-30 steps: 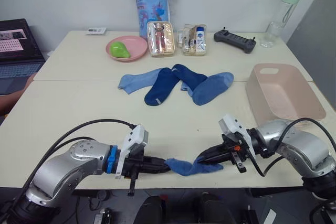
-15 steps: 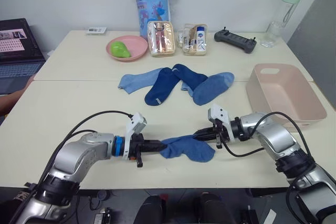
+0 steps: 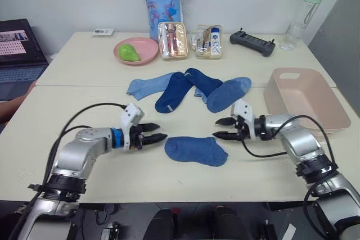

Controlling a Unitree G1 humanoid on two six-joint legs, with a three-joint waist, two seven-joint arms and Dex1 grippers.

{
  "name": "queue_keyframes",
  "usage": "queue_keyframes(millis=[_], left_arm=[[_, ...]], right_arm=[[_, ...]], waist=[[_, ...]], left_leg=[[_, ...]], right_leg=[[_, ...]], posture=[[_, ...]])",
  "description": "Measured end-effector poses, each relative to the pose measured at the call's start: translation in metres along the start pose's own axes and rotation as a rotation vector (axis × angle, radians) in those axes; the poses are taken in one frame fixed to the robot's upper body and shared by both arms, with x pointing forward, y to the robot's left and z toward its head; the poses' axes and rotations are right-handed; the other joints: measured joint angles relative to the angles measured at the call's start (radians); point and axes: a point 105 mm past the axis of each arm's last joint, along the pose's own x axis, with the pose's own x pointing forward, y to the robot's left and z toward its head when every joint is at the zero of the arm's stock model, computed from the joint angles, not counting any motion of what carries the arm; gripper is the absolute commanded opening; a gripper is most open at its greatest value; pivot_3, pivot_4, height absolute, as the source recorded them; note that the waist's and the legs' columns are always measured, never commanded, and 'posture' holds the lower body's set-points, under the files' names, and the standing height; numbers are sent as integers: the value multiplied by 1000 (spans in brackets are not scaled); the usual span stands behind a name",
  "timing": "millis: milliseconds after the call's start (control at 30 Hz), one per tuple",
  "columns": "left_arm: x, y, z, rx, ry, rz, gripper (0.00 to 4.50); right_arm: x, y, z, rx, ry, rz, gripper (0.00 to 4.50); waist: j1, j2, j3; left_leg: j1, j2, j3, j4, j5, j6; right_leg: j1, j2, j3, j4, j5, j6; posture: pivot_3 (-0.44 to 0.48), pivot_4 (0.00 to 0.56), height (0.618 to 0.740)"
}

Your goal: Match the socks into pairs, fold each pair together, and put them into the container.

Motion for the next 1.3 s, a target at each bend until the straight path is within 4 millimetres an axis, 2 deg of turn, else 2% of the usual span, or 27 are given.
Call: queue_keyframes(millis=[100,167,267,400,467,600,867,1000,1100,1200,1300], left_arm=[[-2,-6,10,64,-35,-4,2860],[8,-22,24,121,-105,-41,2689],[22,-45,31,159,-170,-96,1919],[42,-65,10,170,-130,-134,594],[47,-68,-3,190,-87,-128,45],[45,-63,-29,197,-6,-90,45],[34,-55,-34,185,3,-76,45],[29,-50,-33,135,-12,-57,45],[20,-49,-29,38,-60,-42,45],[14,-49,-13,2,-129,-30,597],[7,-42,-13,-22,-140,37,1352]], right_arm=[[-3,7,11,-40,-45,2,2423],[2,22,17,-72,-86,36,2255],[13,42,19,-84,-126,78,1434],[22,61,-1,-64,-101,97,1],[24,67,-12,-72,-73,92,0],[20,69,-33,-84,-13,79,0],[-1,60,-41,-103,31,55,0],[-7,59,-38,-66,23,57,0],[-15,60,-22,-13,-26,49,0],[-24,55,-10,4,-49,3,562],[-29,54,-21,49,-17,-56,1411]], waist=[[0,0,0],[1,0,0],[2,0,0],[3,0,0],[2,0,0],[1,0,0],[1,1,-1],[0,1,-1],[1,1,-1],[3,1,-1],[5,1,-1]], left_leg=[[0,0,0,0,0,0],[-1,0,0,0,0,0],[0,0,0,0,0,0],[0,0,0,0,0,0],[0,0,0,0,0,0],[1,0,0,0,0,0],[6,0,1,-1,0,0],[6,0,1,-1,0,0],[4,0,0,-1,0,0],[4,0,0,0,0,0],[3,0,0,-1,0,0]], right_leg=[[0,0,0,0,0,0],[0,0,0,0,0,0],[1,0,0,0,0,0],[1,0,0,0,0,0],[1,0,0,0,0,0],[1,0,0,0,0,0],[5,0,1,0,0,0],[5,0,1,0,0,0],[4,0,0,0,0,0],[4,0,0,0,0,0],[4,0,1,-1,0,0]], posture=[[0,150,740],[0,150,740],[0,150,740],[0,150,740],[0,150,740],[0,150,740],[0,150,740],[0,150,740],[0,150,740],[0,150,740],[0,150,740]])
